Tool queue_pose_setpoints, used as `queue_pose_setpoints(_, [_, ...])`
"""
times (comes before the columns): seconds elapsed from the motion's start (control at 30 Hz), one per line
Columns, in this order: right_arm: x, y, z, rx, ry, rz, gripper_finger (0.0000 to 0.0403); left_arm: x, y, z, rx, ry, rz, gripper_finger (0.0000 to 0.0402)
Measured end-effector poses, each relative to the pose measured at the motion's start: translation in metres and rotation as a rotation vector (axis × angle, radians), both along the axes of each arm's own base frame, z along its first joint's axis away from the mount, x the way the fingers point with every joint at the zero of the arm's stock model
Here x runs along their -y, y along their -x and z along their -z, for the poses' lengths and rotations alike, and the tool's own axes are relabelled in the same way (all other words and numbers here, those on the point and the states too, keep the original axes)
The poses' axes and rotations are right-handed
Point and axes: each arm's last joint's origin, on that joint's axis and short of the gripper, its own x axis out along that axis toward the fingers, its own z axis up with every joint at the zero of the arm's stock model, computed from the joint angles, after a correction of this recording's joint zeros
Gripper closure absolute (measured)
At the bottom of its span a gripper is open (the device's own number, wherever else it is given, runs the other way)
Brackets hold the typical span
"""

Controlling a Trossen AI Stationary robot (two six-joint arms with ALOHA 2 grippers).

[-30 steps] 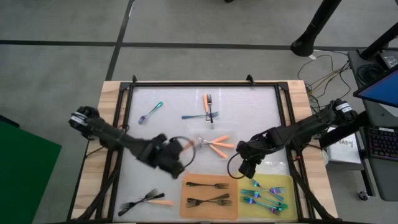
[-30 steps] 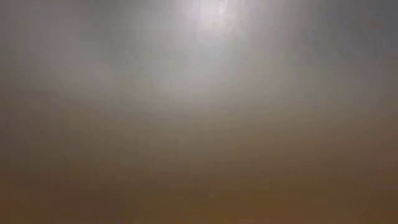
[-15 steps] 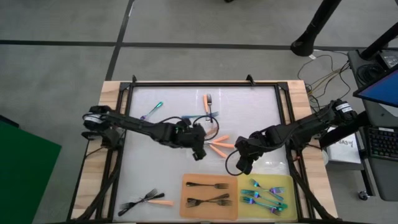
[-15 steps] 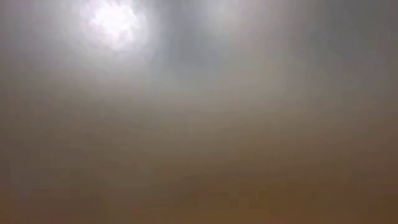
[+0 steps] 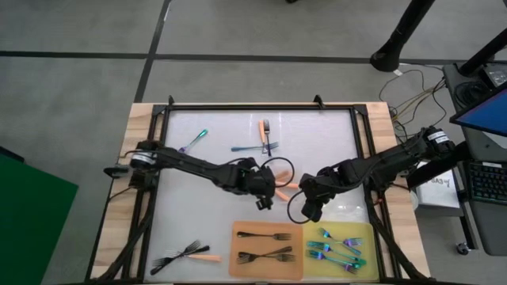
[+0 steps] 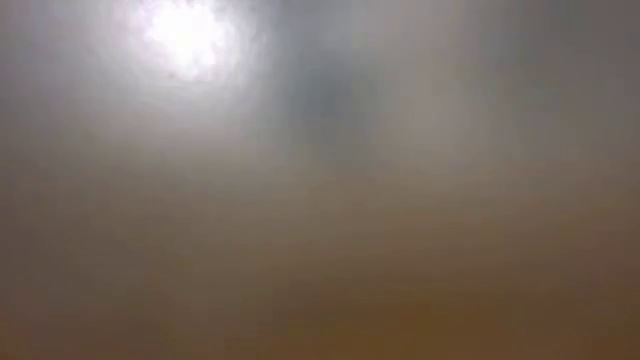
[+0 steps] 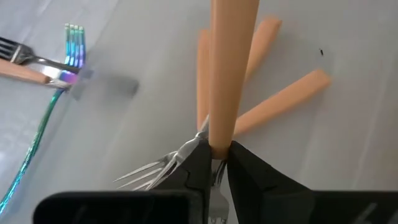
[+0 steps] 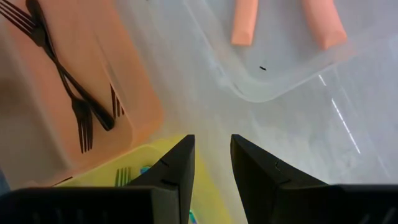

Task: Sort silverware by color (type)
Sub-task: Put the orange fork into the transparent bin, then put the black fork into the orange bin

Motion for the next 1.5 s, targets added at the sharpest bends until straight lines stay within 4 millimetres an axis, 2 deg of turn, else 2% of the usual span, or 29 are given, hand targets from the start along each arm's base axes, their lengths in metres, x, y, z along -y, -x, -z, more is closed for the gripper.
queue_pose_setpoints(0.17, [0.000, 0.000, 0.000, -0.002, 0.003, -0.005, 0.0310, 0.002, -0.007, 0.000, -0.043, 0.014, 0.013, 0.0374])
queue_pose_setpoints(0.53, [0.000, 0.001, 0.000, 0.001, 0.011, -0.024, 0.0310, 0.006, -0.007, 0.000, -0.041, 0.115, 0.002, 0.0369])
queue_pose_setpoints(0.93, [0.000, 0.001, 0.000, -0.004, 0.003, -0.007, 0.0310, 0.009, -0.003, 0.003, -0.108, 0.187, 0.047, 0.0303])
queue_pose_setpoints(1.03, [0.000, 0.001, 0.000, -0.005, 0.001, -0.002, 0.0310, 0.010, 0.004, 0.002, -0.185, 0.177, 0.041, 0.0290])
queue_pose_setpoints(1.1, [0.000, 0.001, 0.000, -0.006, -0.002, 0.005, 0.0310, 0.016, 0.008, -0.006, -0.190, 0.131, 0.031, 0.0287])
queue_pose_setpoints(1.23, [0.000, 0.001, 0.000, -0.007, -0.003, 0.007, 0.0310, 0.036, 0.022, -0.038, -0.117, 0.040, 0.073, 0.0292])
queue_pose_setpoints(1.37, [0.000, 0.000, 0.000, -0.006, -0.005, 0.011, 0.0310, 0.056, 0.052, -0.059, -0.088, 0.052, 0.107, 0.0295])
queue_pose_setpoints(1.5, [0.000, 0.000, 0.000, -0.004, -0.007, 0.015, 0.0310, 0.078, 0.095, -0.055, -0.099, 0.114, 0.067, 0.0296])
